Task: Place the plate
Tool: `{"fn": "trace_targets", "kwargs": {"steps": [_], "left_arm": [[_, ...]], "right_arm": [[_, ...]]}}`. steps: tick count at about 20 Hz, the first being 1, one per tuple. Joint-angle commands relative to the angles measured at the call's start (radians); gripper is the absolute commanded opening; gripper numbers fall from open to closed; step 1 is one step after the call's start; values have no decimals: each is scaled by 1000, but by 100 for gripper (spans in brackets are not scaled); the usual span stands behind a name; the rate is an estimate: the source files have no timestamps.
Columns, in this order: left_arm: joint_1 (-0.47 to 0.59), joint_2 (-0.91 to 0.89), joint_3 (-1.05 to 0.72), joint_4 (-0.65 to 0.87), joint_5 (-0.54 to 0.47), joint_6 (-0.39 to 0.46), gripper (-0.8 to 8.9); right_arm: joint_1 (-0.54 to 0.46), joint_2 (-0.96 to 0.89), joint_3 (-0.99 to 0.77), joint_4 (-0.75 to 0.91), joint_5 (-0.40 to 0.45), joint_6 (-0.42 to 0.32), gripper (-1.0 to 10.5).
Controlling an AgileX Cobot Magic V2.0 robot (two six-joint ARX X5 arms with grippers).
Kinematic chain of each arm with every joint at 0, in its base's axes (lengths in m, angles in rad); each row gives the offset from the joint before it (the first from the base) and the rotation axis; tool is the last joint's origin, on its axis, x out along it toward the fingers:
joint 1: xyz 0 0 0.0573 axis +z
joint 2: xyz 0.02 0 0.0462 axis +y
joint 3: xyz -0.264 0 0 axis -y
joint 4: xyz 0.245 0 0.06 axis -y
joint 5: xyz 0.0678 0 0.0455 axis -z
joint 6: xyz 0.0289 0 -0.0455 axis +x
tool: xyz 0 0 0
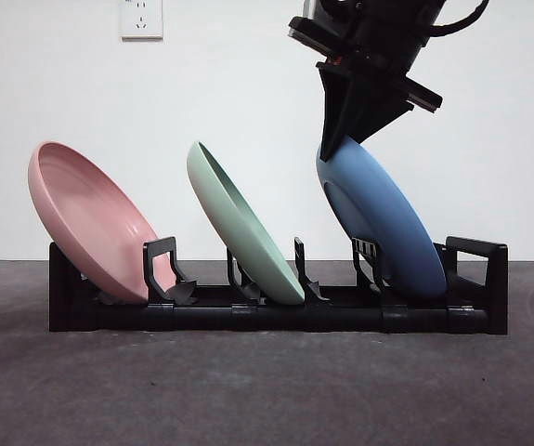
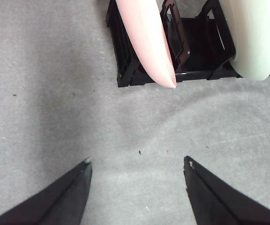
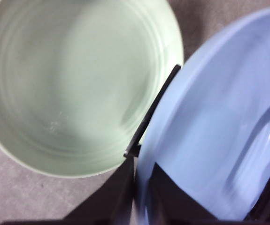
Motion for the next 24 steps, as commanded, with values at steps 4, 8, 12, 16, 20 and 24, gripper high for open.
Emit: {"fn": "trace_targets", "kwargs": {"steps": [4, 8, 12, 16, 20, 24], "left_arm": [[-1, 6, 21, 9, 4, 3, 312], [-1, 6, 21, 7, 4, 3, 312], [-1, 6, 21, 7, 4, 3, 312], [-1, 6, 21, 7, 4, 3, 312], [-1, 6, 21, 8, 4, 3, 312], [-1, 6, 21, 7, 4, 3, 312]], "right_arm": [[8, 8, 45, -27, -4, 0, 11], [7, 5, 141, -99, -92, 1, 11], [7, 2, 285, -206, -166, -16, 11], [16, -29, 366, -306, -244, -123, 12], [37, -138, 340, -337, -258, -184, 12], [38, -378, 93, -233, -258, -239, 12]]}}
